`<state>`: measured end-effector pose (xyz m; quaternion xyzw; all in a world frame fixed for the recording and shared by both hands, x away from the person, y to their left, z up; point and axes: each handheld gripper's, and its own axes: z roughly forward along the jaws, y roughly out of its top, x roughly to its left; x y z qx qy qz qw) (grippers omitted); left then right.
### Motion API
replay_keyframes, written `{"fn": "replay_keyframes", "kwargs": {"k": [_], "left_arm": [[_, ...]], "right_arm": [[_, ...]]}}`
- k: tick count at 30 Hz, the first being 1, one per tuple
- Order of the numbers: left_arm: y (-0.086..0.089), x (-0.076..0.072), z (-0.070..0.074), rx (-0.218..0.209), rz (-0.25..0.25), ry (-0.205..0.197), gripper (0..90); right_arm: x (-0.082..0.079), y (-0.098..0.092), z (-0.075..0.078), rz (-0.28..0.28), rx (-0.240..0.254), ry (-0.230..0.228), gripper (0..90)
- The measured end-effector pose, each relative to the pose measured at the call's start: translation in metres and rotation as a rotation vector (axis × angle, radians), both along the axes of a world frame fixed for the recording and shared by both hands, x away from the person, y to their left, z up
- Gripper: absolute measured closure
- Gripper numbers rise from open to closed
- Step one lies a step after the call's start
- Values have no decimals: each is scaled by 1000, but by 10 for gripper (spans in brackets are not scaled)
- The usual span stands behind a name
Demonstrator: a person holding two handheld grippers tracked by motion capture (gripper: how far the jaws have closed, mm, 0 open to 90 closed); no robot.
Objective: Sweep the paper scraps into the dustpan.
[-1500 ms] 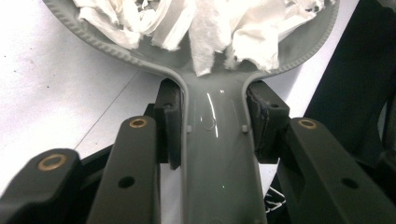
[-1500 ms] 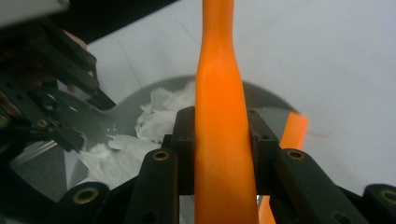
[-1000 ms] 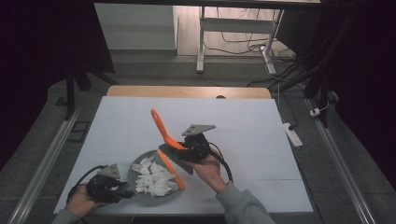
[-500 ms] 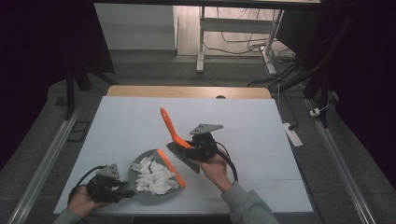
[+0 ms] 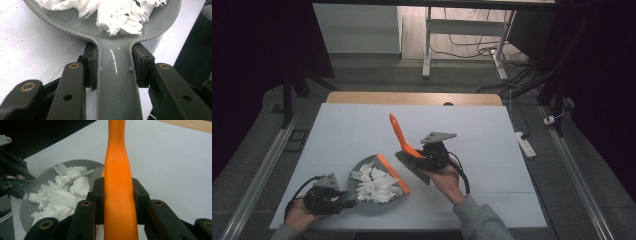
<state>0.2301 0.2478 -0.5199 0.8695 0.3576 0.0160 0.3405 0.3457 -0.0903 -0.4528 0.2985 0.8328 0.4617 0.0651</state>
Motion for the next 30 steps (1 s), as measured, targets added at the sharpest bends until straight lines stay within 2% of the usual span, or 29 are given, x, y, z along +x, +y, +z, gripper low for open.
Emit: {"fn": "replay_keyframes", "kwargs": {"k": [4,16,25,30], "left_arm": [[-1,-1,4,5,24,-14,613],[-9,-1,13,-27,126,-44,613],[-7,-1,17,-52,208,-54,613],[-7,-2,20,-57,228,-69,613]], "right_arm": [[0,-8,0,-9,5,0,704],[-5,-43,1,-26,13,-17,704],[-10,-69,2,-39,16,-38,704],[-15,-81,4,-40,40,-38,704]]}}
